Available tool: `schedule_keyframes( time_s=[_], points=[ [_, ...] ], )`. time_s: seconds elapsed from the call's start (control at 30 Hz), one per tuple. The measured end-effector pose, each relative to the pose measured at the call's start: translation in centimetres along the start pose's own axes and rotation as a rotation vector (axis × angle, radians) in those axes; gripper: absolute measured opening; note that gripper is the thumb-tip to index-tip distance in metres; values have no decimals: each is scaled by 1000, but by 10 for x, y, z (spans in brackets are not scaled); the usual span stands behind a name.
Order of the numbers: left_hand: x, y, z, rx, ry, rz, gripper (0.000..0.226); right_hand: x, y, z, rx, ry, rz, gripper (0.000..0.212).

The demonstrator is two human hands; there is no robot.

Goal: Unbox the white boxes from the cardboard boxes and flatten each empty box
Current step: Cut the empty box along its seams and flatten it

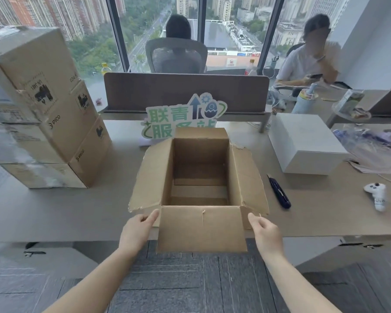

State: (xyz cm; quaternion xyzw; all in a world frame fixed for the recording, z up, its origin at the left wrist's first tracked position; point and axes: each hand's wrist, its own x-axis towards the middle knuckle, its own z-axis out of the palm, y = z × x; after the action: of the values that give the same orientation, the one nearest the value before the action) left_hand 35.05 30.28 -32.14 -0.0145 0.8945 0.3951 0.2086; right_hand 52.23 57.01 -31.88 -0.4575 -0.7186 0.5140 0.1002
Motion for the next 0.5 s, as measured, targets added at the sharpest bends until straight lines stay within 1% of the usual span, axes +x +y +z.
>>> schedule_keyframes(
  time_s=[0.03,0.07,0.1,0.13,0.2,0.23,0.3,0.43,0.5],
  points=[
    [4,4,2,-170,-90,-125,45,8,2,3,140,-99,148,45],
    [9,9,4,-342,-166,-212,48,16,3,6,274,-172,239,55],
    [12,13,8,-474,-224,-262,50,25,5,11,396,-208,288,61],
    [16,17,13,-563,-264,-281,50,32,6,16,512,-229,318,60],
    [16,25,20,-661,-293,-306,44,39,2,21,688,-261,354,47],
    [17,28,24,-703,-299,-330,40,41,0,23,735,-272,364,42],
    [18,34,31,-801,-322,-380,38,46,-6,25,765,-279,371,39],
    [26,38,37,-860,-280,-395,49,63,-13,25,770,-173,394,33],
    [29,41,39,-887,-271,-396,61,69,-15,25,743,-144,402,35]
  ],
)
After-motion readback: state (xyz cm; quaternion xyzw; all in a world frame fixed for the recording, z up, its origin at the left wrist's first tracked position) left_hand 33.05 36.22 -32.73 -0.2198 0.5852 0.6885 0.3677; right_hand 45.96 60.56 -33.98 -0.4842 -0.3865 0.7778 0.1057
